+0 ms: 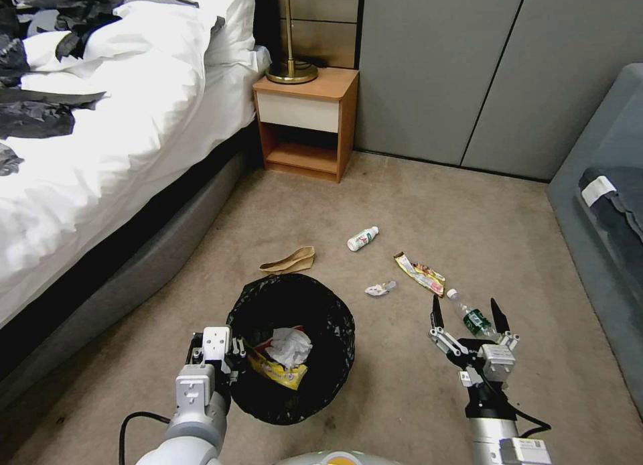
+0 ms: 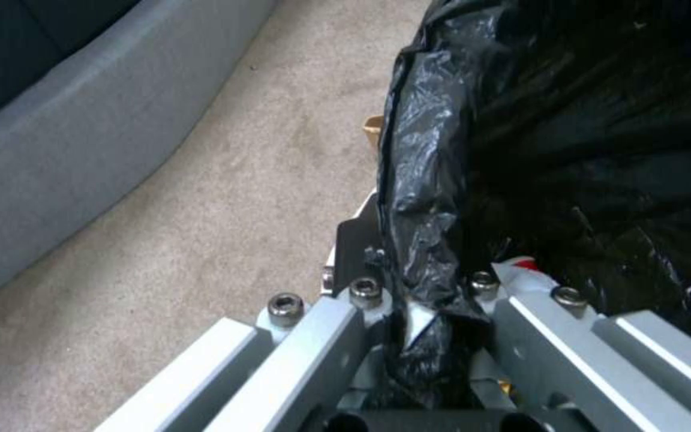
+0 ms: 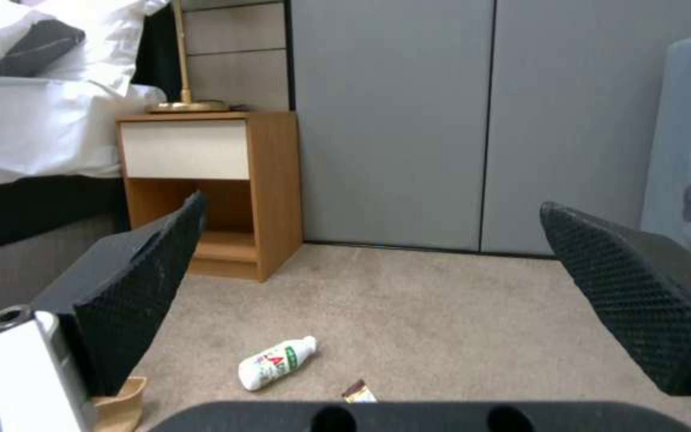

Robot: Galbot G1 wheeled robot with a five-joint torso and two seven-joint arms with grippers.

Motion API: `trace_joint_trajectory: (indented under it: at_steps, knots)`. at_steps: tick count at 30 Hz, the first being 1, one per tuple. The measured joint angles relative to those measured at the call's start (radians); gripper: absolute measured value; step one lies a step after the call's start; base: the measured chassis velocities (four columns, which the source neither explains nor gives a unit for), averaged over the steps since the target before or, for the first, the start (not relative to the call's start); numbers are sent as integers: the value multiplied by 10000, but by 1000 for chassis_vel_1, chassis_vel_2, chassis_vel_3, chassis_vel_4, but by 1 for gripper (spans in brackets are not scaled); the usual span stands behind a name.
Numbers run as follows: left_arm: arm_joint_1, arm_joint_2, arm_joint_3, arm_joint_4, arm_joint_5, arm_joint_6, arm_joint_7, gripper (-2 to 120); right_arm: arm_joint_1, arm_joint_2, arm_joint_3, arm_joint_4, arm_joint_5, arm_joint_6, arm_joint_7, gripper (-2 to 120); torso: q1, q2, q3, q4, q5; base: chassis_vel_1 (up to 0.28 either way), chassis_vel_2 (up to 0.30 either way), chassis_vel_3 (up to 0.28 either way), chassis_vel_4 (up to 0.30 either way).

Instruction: Pick up the trash bin, then pick up the garbage from the floor and place it into the trash bin.

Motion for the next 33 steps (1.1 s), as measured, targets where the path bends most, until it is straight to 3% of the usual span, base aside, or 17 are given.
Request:
trace_joint_trajectory:
  at_steps: [9,22,33]
  knots:
    - [61,-12,0,-1,-4,-51,-27,1,123,-6,135,-39,35,50,-157,99,-1,0,0,0,0,-63,66,78,-61]
    - [138,-48,6,-2,20,-145,-52,1,286,-21,321,-149,35,215,-416,100,1,0,2,-1,-1,-207,200,213,-211]
    - [134,-49,5,38,24,-156,-64,1,959,-486,1218,-1281,36,437,-780,100,0,0,0,-1,3,-30,44,24,-27]
